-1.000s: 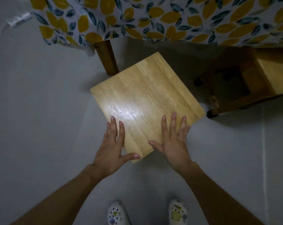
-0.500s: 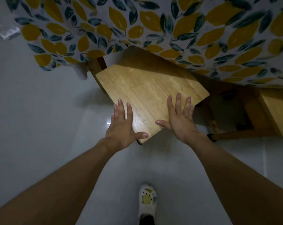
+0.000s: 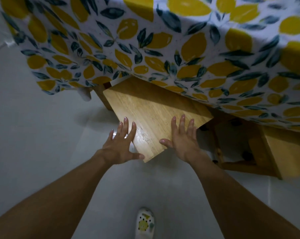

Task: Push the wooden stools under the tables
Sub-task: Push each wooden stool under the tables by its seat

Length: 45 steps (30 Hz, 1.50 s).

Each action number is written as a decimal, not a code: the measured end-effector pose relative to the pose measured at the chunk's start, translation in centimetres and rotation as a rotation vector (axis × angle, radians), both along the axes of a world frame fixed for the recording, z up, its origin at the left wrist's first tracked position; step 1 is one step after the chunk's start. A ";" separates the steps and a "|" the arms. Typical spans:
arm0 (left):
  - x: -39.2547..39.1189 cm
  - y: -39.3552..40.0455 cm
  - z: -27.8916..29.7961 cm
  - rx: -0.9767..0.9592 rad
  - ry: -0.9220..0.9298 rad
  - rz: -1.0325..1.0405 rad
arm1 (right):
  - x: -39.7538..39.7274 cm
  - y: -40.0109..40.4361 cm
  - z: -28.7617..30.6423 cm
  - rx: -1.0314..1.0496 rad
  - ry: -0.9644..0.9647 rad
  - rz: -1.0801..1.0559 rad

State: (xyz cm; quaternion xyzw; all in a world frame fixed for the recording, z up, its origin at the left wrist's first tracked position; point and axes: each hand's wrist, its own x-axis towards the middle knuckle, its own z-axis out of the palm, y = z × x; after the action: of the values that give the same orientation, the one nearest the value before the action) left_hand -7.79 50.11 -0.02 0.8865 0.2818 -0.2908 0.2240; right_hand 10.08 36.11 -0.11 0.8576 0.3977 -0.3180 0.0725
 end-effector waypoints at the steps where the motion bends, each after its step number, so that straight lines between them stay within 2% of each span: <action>1: -0.3 0.8 1.2 0.020 0.039 -0.040 | 0.1 0.3 1.2 0.002 0.050 -0.020; 3: -1.2 2.1 4.1 0.071 0.042 -0.018 | -0.1 1.2 4.3 0.067 0.075 -0.035; 9: -5.2 4.0 17.6 0.149 -0.148 0.269 | -4.6 6.8 18.2 0.430 0.100 -0.035; 12: -7.0 6.8 25.9 0.083 -0.184 0.378 | -6.5 11.1 26.1 0.617 0.132 -0.043; 16: -9.0 12.3 34.8 0.098 -0.347 0.468 | -8.6 17.2 34.9 0.662 0.124 -0.001; 20: -10.9 19.0 40.2 0.140 -0.455 0.513 | -10.1 23.4 40.3 0.637 0.110 0.031; 26: -12.3 31.0 44.7 0.120 -0.573 0.489 | -12.5 34.1 44.1 0.698 0.129 -0.111; 33: -11.0 45.2 46.1 0.070 -0.660 0.472 | -11.7 46.9 46.2 0.702 0.011 -0.157; 39: -5.3 57.3 45.7 0.111 -0.699 0.514 | -5.6 57.4 46.3 0.705 -0.074 -0.218; 42: -0.8 63.8 46.1 0.106 -0.770 0.485 | -1.1 62.7 46.5 0.727 -0.108 -0.262; 45: 4.1 69.9 46.9 0.091 -0.749 0.450 | 3.3 68.0 47.5 0.755 -0.122 -0.318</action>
State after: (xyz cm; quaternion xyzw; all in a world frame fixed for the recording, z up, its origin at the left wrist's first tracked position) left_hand -3.73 120.02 46.91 0.8562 0.3797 0.1195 0.3292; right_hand 13.34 104.11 47.38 0.8920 0.3438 -0.1054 -0.2738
